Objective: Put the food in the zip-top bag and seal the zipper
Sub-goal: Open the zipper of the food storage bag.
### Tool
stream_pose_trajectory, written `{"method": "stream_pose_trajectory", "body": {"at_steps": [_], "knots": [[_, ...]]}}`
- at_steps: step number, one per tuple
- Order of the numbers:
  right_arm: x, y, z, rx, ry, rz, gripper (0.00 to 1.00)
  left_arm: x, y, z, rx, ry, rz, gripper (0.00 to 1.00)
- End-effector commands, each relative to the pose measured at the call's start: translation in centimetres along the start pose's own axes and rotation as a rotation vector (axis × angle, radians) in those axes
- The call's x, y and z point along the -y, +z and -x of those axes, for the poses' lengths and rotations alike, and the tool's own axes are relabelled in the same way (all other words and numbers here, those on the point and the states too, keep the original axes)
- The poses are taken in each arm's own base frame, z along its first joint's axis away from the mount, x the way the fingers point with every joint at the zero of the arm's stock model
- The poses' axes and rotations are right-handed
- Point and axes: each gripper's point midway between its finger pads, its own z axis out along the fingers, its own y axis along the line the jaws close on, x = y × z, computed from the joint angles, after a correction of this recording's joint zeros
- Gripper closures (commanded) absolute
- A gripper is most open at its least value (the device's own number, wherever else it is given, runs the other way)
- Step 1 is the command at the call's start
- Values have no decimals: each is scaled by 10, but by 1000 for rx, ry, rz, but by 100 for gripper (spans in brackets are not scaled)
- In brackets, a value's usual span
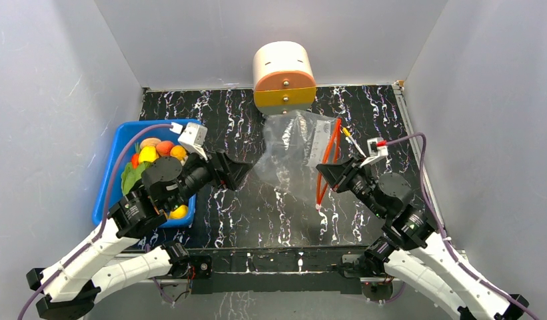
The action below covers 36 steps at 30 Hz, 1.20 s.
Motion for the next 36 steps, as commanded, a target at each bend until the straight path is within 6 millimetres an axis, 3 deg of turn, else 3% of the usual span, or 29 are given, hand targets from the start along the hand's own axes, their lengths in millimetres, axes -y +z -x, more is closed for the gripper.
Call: {"method": "stream_pose_trajectory", "body": {"at_steps": [1, 10, 15, 27, 32, 36], "knots": [[12, 6, 2, -47, -39, -102, 100, -10, 6, -8, -27, 34, 47, 20], [-21, 37, -20, -107, 295, 38, 100, 19, 33, -48, -137, 114, -163, 25], [-14, 51, -20, -45, 372, 35, 100, 23, 49, -73, -190, 109, -205, 25], [-18, 76, -20, -28, 505, 42, 100, 25, 97, -101, -242, 105, -208, 25], [-17, 82, -25, -46, 520, 24, 100, 25, 105, -110, -260, 98, -211, 27], [-15, 84, -28, -51, 528, 15, 100, 22, 109, -121, -290, 119, -215, 34]]}}
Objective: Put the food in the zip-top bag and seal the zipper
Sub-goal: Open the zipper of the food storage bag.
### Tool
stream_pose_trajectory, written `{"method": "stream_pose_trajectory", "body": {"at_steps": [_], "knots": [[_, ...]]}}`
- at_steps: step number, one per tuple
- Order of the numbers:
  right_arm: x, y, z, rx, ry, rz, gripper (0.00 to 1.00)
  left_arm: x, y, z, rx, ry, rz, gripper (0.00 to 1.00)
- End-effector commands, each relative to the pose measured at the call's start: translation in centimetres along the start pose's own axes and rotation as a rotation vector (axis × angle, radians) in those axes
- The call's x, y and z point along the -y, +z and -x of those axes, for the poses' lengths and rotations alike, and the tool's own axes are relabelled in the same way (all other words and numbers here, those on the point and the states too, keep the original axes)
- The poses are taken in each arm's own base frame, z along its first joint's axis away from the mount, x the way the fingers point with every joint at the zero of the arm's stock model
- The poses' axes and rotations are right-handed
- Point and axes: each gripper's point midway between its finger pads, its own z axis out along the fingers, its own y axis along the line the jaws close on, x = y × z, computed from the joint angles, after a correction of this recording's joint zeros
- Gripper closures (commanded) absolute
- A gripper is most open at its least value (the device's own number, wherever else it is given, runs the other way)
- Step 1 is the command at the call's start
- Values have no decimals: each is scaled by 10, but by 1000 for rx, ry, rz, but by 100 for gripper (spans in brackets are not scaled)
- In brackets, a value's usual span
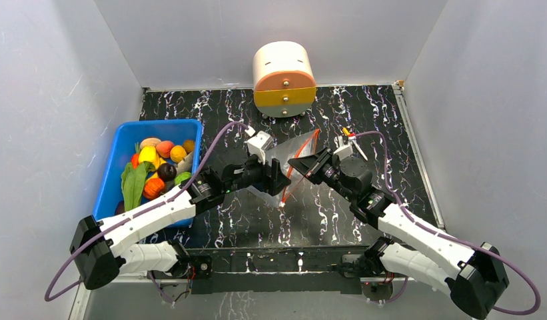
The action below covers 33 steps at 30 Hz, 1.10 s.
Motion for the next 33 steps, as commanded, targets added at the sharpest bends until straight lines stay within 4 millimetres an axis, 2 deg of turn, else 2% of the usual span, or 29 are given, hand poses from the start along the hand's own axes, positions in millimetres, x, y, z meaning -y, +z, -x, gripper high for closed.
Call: {"method": "stream_pose_trajectory", "body": {"at_steps": [1, 4, 6, 11, 14, 16, 19, 21, 23, 25, 29, 33], "knots": [[-30, 1, 13, 49, 26, 91, 100, 7, 4, 7, 22, 32, -40, 36], [-30, 1, 12, 48, 31, 88, 100, 1, 7, 3, 3, 39, -6, 38], [-29, 1, 11, 44, 31, 84, 100, -2, 8, 2, -4, 48, 8, 44], [-27, -1, 12, 48, 22, 72, 100, -4, 11, 1, -24, 70, 16, 68], [-27, -2, 14, 51, 1, 55, 100, -6, 9, 0, -20, 73, 24, 91], [-26, -3, 17, 56, -17, 25, 97, -8, 7, 2, -5, 68, 35, 99], [-23, -7, 22, 69, -26, -29, 81, -10, 3, 5, 16, 65, 47, 100], [-14, -14, 27, 84, -13, -109, 66, -11, 0, 8, 29, 63, 58, 100], [-7, -23, 33, 105, 4, -184, 56, -13, -3, 10, 38, 60, 73, 100], [2, -33, 39, 135, 25, -258, 52, -15, -5, 12, 48, 58, 87, 100], [14, -51, 47, 182, 74, -356, 52, -17, -9, 16, 77, 56, 100, 100], [20, -59, 46, 191, 124, -378, 52, -17, -9, 17, 85, 52, 96, 100]]}}
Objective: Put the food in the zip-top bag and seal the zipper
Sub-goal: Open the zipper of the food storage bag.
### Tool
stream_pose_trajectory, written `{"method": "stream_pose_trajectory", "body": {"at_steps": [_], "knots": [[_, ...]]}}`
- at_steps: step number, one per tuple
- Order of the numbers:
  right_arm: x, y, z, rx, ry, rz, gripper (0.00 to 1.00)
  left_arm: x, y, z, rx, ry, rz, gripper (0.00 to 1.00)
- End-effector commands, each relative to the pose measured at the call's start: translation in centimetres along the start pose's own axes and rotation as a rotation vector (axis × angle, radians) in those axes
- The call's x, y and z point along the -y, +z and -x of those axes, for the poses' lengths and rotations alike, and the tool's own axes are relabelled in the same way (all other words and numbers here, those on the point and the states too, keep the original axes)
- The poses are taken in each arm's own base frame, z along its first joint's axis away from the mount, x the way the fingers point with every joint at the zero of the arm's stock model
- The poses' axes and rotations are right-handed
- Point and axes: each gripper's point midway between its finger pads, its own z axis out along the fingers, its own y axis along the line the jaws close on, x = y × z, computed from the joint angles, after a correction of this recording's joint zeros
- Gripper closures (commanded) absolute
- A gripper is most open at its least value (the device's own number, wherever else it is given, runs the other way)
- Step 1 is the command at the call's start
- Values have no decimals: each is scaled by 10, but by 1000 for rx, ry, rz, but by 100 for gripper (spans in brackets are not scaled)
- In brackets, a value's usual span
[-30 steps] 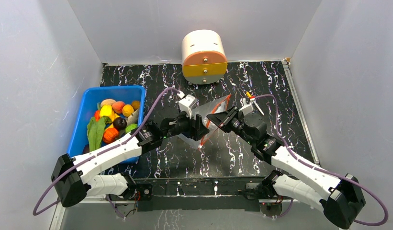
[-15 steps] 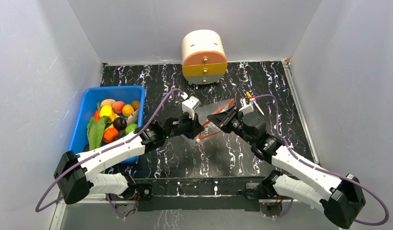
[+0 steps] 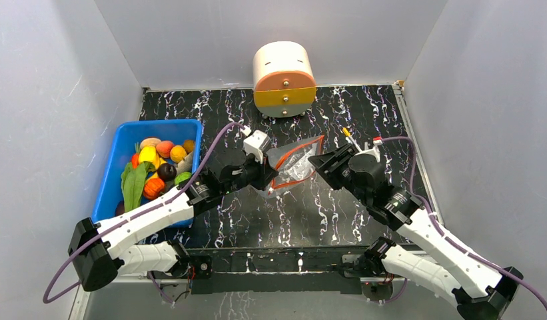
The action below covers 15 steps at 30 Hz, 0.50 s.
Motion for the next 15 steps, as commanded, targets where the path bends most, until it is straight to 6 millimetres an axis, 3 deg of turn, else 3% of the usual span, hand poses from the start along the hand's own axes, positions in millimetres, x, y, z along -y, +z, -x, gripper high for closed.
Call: {"method": "stream_pose_trajectory", "body": {"at_steps": [1, 10, 15], "knots": [[11, -9, 9, 41, 67, -73, 52, 1, -6, 11, 48, -6, 3, 100], [25, 11, -8, -1, 71, -82, 54, 5, -3, 6, 40, -39, -19, 100], [42, 13, -4, 40, 27, -116, 73, 4, -4, 6, 36, -96, -3, 100]]}}
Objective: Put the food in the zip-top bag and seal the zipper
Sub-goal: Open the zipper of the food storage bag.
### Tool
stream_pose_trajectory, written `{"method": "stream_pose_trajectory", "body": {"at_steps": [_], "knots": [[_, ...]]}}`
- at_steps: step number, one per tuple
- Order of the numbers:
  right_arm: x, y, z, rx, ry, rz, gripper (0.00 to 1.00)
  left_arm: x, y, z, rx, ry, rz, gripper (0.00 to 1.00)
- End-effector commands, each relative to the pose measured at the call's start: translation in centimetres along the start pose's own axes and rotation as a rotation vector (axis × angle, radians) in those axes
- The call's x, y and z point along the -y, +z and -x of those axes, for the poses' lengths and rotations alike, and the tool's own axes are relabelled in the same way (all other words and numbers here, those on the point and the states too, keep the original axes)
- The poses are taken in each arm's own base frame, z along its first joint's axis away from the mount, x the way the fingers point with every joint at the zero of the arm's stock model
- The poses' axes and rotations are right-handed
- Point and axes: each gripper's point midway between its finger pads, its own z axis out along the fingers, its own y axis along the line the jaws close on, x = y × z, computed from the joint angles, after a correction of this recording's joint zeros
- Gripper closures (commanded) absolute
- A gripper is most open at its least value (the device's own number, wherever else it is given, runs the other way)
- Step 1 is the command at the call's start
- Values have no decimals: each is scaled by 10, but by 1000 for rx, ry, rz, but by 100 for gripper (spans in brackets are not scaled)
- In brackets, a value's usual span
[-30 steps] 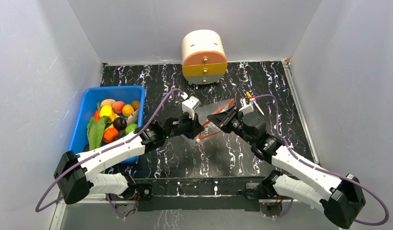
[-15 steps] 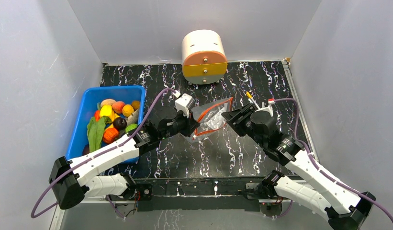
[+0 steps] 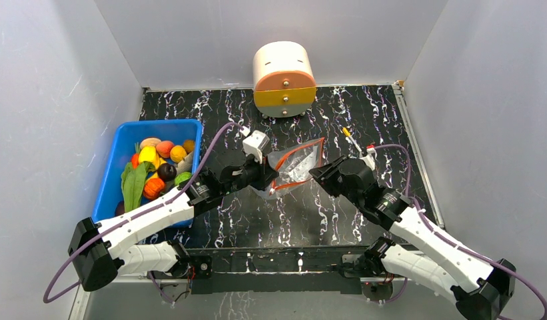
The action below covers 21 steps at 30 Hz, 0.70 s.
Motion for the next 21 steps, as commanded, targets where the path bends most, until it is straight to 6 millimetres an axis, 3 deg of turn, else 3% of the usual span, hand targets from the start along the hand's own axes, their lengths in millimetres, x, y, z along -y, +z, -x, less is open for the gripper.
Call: {"method": "stream_pose_trajectory", "body": {"at_steps": [1, 5, 12, 15, 18, 21], "knots": [[0, -2, 18, 95, -7, 2, 77, 2, -6, 8, 22, -81, 18, 100], [20, -20, 50, 251, -3, -63, 100, -3, -9, 6, -32, -125, 75, 100], [-1, -37, 65, 299, -140, 21, 100, 7, -23, 31, 20, -164, 60, 98], [-21, -39, 66, 288, -227, 51, 100, 22, -26, 46, 40, -153, -12, 83], [-33, -40, 68, 284, -301, 74, 100, 42, -27, 55, 59, -140, -118, 48], [-41, -43, 67, 273, -351, 101, 100, 60, -27, 62, 60, -113, -210, 34]]}}
